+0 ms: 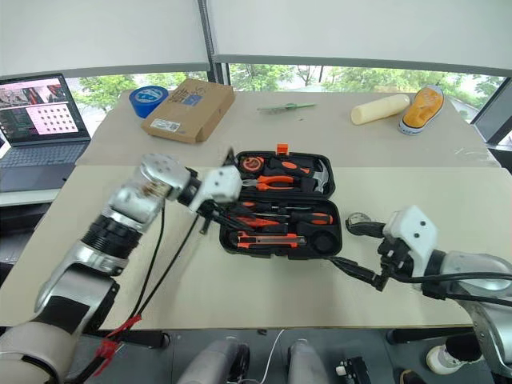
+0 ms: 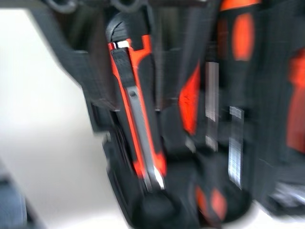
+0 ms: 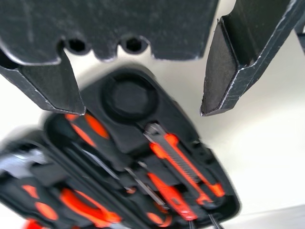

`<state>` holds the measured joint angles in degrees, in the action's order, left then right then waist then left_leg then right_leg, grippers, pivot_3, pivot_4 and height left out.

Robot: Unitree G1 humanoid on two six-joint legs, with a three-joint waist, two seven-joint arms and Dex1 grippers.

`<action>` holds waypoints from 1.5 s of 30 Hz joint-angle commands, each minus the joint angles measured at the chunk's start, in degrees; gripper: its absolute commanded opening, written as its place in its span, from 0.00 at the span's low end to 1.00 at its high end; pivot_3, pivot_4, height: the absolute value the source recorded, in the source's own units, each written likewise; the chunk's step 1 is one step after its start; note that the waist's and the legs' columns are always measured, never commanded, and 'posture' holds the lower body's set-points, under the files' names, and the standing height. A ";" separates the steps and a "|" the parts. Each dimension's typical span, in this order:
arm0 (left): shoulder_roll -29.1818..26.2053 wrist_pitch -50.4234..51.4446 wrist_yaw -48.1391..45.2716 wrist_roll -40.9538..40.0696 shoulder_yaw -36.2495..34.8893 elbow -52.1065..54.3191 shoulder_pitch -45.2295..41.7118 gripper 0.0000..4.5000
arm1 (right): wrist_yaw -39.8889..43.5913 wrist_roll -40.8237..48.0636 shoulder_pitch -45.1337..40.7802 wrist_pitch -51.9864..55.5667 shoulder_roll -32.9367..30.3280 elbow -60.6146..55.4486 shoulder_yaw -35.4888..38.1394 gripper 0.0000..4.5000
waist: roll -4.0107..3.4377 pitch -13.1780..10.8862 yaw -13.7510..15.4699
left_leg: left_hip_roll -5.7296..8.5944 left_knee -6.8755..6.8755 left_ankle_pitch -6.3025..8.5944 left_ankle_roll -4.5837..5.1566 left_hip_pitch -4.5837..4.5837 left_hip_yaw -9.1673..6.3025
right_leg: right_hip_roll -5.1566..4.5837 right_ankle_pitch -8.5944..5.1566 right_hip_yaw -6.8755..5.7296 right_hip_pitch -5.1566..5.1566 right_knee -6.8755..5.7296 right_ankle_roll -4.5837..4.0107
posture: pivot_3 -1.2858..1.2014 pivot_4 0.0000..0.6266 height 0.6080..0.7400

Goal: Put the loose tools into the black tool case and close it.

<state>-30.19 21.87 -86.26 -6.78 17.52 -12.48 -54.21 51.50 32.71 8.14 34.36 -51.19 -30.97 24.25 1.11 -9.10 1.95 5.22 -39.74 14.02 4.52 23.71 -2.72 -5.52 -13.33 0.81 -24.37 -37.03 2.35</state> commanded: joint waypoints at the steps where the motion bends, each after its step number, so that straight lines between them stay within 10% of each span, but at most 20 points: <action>1: -4.25 0.79 -0.30 -5.53 -6.90 5.29 1.96 0.64 | 1.23 1.52 5.85 2.02 -0.18 -0.66 11.14 1.00 | -0.01 0.00 0.02 | 0.00 0.00 0.01 0.01 -0.01 0.00 | 0.01 0.00 0.00 0.02 0.03 0.00 | 0.52 0.24 0.98; 5: -10.25 2.22 0.79 -8.78 -11.77 12.06 8.77 0.98 | 4.09 0.55 15.36 2.50 0.71 1.67 22.27 1.00 | -0.05 -0.01 0.14 | -0.01 0.08 0.04 0.03 -0.14 0.00 | -0.03 0.00 0.07 0.09 0.07 -0.01 | 0.52 0.24 0.98; 10: -13.14 11.47 0.99 -16.92 -14.25 19.69 12.37 0.99 | 5.03 0.39 17.15 1.91 -0.02 4.83 23.75 1.00 | -0.06 -0.01 0.18 | -0.04 0.05 0.05 0.04 -0.20 0.00 | -0.28 0.01 0.11 0.24 0.23 -0.03 | 0.52 0.24 0.98; 25: -14.36 8.04 4.44 -18.76 -11.37 26.94 17.66 0.99 | 6.78 -15.49 -18.96 -9.47 -3.67 30.33 -15.48 1.00 | -0.10 -0.07 -1.31 | -0.04 0.42 -0.04 -0.11 -0.37 0.15 | -0.33 0.00 0.06 0.14 0.24 -0.06 | 0.52 0.24 0.98; 34: -15.78 8.01 7.66 -17.41 -10.81 26.46 17.98 0.99 | 6.14 -23.09 -27.39 -17.41 0.09 41.39 -24.09 1.00 | -0.11 -0.07 -1.28 | 0.01 0.45 -0.22 -0.40 -0.33 0.12 | -0.11 0.00 0.06 0.10 0.25 -0.06 | 0.52 0.24 0.98; 45: -15.87 6.43 9.20 -16.31 -9.84 26.35 18.53 1.00 | 3.60 -27.97 -33.10 -21.27 3.48 47.04 -26.63 0.22 | -0.11 -0.07 -1.63 | -0.01 0.54 -0.21 -0.40 -0.40 0.14 | -0.06 0.01 0.11 0.09 0.22 -0.07 | 0.52 0.24 0.98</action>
<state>-45.69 29.88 -77.28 -23.26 7.98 12.79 -35.52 55.86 5.22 -24.13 14.15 -47.61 16.10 -3.08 1.01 -9.17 0.32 5.22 -39.20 13.81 4.13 23.30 -2.58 -5.58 -13.32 0.92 -24.28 -36.82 2.28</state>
